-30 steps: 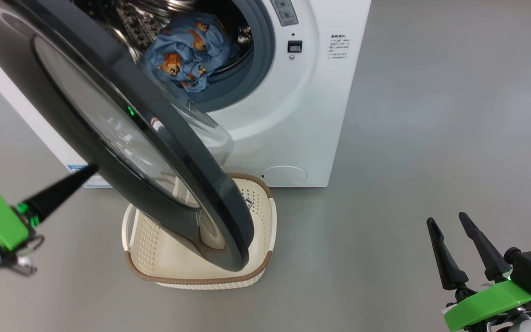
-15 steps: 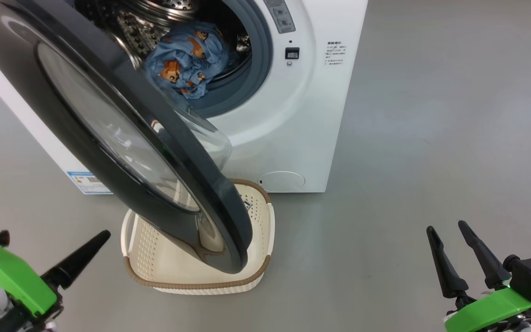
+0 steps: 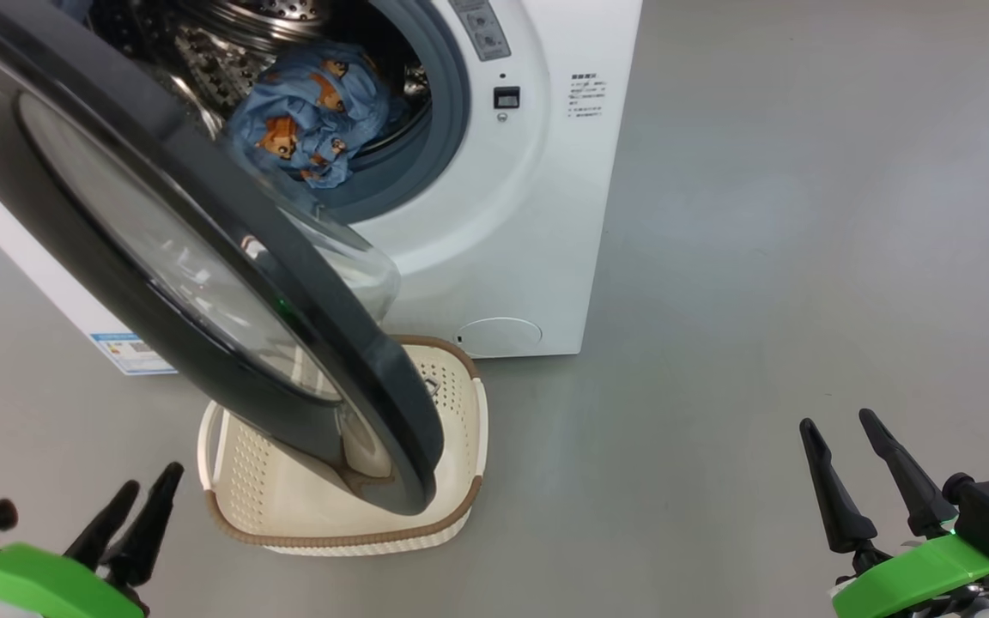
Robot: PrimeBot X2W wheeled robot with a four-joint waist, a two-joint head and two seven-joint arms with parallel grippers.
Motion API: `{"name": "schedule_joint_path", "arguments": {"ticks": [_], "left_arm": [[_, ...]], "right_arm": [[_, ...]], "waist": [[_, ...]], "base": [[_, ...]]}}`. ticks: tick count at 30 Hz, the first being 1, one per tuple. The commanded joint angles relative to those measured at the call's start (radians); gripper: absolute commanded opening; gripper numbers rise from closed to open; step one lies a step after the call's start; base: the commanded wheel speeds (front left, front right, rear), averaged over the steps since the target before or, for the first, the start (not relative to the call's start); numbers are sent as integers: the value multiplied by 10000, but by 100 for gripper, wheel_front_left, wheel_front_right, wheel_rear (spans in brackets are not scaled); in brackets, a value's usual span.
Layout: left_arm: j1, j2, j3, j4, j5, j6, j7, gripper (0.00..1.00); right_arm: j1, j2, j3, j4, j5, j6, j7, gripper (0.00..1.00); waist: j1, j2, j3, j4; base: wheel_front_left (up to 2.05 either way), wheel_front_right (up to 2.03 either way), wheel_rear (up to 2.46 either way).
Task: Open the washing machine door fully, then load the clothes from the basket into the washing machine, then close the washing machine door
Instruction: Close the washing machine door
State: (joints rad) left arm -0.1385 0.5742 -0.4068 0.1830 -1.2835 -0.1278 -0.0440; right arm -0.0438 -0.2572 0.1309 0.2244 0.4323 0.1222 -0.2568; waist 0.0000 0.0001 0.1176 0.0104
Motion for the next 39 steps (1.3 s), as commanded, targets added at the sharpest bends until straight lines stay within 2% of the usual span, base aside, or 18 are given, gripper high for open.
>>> {"name": "schedule_joint_path", "arguments": {"ticks": [1, 4, 8, 15, 21, 26, 39], "left_arm": [[-161, 505, 237, -17, 206, -29, -441, 100], [-175, 607, -227, 291, 638, -29, -1587, 100], [-206, 490, -329, 817, 1492, -29, -2148, 100], [476, -964, 2007, 478, 4582, -29, -2174, 100], [1205, -2061, 3045, 51, 6772, -29, -2176, 100], [1450, -2717, 3671, -66, 7551, -29, -2176, 100], [1657, -3304, 4243, -220, 8287, -29, -2177, 100]], "right_arm": [[51, -170, 112, -250, -44, 85, -49, 100], [59, -160, 91, -251, -57, 85, -49, 100], [82, -148, 45, -255, -62, 85, -49, 100], [115, -121, -56, -286, -75, 85, -49, 100], [73, -106, -74, -283, -71, 85, -49, 100], [42, -88, -132, -271, -63, 85, -49, 100], [11, -16, -204, -230, -85, 85, -49, 100]], "waist": [[0, -1, -13, -50], [0, -1, -33, -119], [0, -1, -76, -195], [0, -1, -90, -314], [0, -1, -48, -450], [0, -1, 2, -510], [0, -1, -15, -587]], "base": [[0, 0, 0], [0, 0, 0], [0, 0, 0], [0, 0, 0], [0, 0, 0], [0, 0, 0], [0, 0, 0]]}}
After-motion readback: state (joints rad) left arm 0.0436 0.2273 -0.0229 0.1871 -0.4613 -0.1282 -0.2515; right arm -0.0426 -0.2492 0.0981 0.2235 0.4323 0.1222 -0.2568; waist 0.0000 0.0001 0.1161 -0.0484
